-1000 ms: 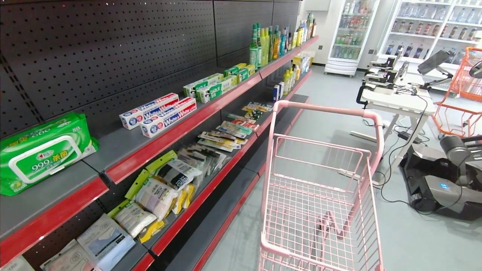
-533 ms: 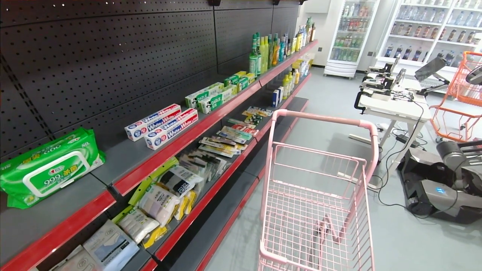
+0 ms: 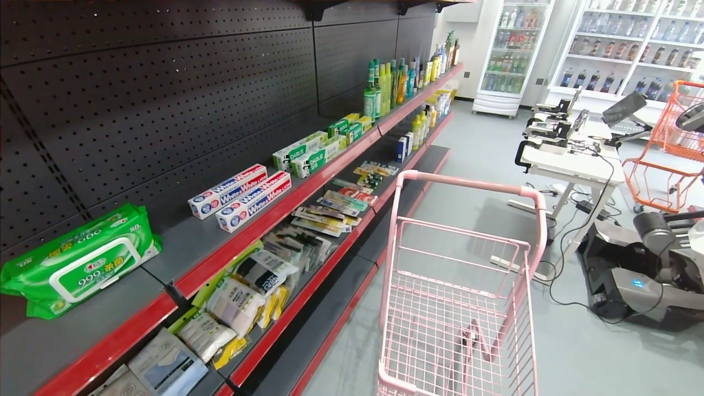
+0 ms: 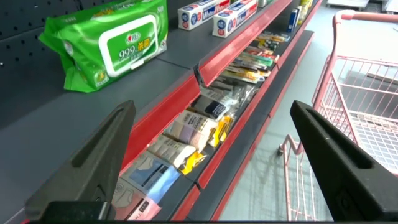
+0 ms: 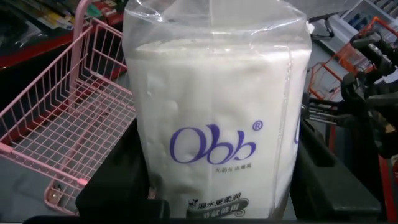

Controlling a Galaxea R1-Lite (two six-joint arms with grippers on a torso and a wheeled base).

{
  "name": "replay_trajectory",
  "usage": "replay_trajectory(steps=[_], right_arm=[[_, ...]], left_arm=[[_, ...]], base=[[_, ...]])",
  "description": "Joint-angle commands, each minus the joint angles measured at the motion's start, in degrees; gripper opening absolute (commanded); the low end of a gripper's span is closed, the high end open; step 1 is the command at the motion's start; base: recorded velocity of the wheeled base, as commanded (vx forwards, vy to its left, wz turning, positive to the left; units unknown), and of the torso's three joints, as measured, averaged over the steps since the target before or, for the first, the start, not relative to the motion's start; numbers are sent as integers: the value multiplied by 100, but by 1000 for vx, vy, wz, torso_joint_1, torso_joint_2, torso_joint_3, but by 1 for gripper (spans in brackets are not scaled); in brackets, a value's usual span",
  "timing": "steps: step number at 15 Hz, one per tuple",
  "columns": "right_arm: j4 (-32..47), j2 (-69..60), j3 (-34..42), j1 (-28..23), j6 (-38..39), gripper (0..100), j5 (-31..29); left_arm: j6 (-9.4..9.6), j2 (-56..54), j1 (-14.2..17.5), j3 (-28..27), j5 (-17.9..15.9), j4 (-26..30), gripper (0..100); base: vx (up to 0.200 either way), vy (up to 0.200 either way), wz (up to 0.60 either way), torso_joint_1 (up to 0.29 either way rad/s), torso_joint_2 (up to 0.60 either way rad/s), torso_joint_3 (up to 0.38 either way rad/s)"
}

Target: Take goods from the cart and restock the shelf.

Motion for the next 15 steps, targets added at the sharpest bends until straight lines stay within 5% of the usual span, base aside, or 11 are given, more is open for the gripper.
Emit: replay_trajectory(steps=[1, 9, 15], right_arm=[[-30, 91, 3, 1, -5, 0, 1], [-408, 398, 3, 1, -23, 0, -8], [-417, 434, 47, -7, -137, 0, -26]], left_arm=[[-2, 7, 2, -1, 2, -1, 100], [-11, 7, 2, -1, 2, -1, 100], [-11, 7, 2, -1, 2, -1, 100]], base=[[0, 0, 0, 163, -339, -173], [0, 0, 0, 143, -289, -149], [0, 0, 100, 1, 0, 0]])
